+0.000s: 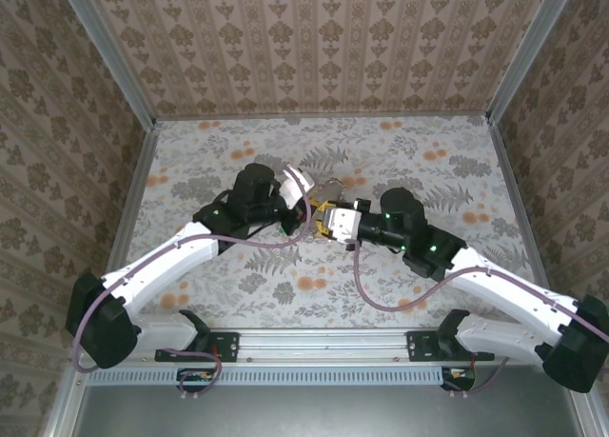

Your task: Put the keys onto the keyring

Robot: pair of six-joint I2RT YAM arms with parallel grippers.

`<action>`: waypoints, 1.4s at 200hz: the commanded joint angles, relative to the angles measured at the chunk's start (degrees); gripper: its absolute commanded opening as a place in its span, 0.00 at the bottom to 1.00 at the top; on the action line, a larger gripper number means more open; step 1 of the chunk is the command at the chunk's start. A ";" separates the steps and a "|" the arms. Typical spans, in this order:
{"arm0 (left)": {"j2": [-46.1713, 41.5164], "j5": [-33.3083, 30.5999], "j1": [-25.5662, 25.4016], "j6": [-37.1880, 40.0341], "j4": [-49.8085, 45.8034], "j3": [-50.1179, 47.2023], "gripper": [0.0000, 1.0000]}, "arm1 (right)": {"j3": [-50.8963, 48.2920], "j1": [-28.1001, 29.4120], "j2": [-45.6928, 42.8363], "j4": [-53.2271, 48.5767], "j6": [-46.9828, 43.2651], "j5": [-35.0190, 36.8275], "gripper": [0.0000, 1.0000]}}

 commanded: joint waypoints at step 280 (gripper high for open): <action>-1.39 0.41 -5.56 0.78 -0.89 1.25 0.00 | 10.01 -0.09 4.20 -12.96 -14.45 12.27 0.21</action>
